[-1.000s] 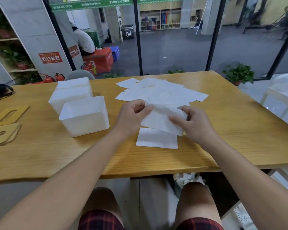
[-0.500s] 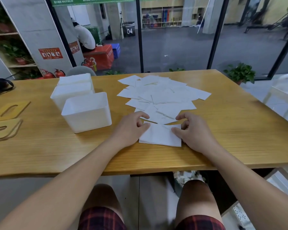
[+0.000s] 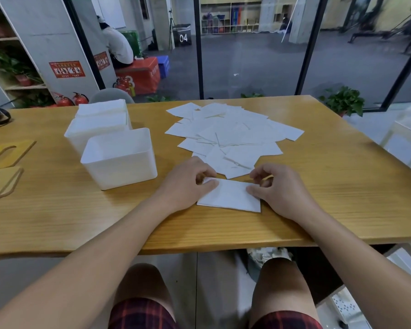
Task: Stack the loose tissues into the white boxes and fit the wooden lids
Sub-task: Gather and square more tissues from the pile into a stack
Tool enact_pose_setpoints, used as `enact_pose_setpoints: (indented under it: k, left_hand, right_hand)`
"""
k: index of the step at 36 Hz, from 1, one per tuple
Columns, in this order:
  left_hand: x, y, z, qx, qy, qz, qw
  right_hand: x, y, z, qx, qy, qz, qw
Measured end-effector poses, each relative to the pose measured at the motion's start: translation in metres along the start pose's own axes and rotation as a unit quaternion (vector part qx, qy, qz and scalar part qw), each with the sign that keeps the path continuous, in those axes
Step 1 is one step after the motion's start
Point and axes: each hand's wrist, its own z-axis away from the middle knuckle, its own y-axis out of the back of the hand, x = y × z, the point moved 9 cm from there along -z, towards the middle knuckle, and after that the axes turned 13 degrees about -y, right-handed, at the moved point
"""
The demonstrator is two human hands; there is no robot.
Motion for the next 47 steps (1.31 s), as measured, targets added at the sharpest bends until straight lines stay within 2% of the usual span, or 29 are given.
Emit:
enact_pose_setpoints:
  k: [5,11,17,22,26,32,37,39,42,47]
  left_hand:
    - [-0.008,0.0,0.005,0.004,-0.006,0.007,1.0]
    - [-0.026,0.013,0.007,0.012,0.008,0.0,1.0]
    - [-0.035,0.021,0.004,0.008,-0.002,0.001,1.0]
    - [-0.04,0.029,-0.011,0.041,-0.01,0.002,0.999]
    - [-0.038,0.028,-0.034,0.029,-0.012,0.013,0.999]
    - [-0.04,0.02,-0.06,0.002,0.0,0.025,1.0]
    - [-0.049,0.013,-0.056,0.031,-0.014,0.057,0.998]
    - [-0.046,0.016,-0.055,0.042,-0.051,0.058,0.996]
    - [-0.038,0.019,-0.054,0.021,-0.096,0.042,0.994]
    - [-0.033,0.023,-0.058,0.054,-0.112,0.033,0.992]
  right_hand:
    - [-0.006,-0.007,-0.004,-0.014,0.027,0.014,0.999]
    - [-0.048,-0.021,-0.019,0.037,0.126,0.108,0.985]
    - [-0.083,-0.058,-0.046,-0.023,0.136,0.2,0.97]
    - [-0.088,-0.069,-0.053,-0.021,0.163,0.242,0.956]
    - [-0.092,-0.075,-0.058,-0.039,0.184,0.277,0.942]
    - [-0.095,-0.071,-0.074,-0.11,0.166,0.262,0.944]
    - [-0.093,-0.077,-0.073,-0.077,0.198,0.275,0.938]
    - [-0.089,-0.076,-0.073,-0.073,0.192,0.233,0.951]
    - [-0.086,-0.062,-0.081,-0.075,0.155,0.1,0.98]
    - [-0.092,-0.057,-0.081,-0.08,0.165,0.03,0.983]
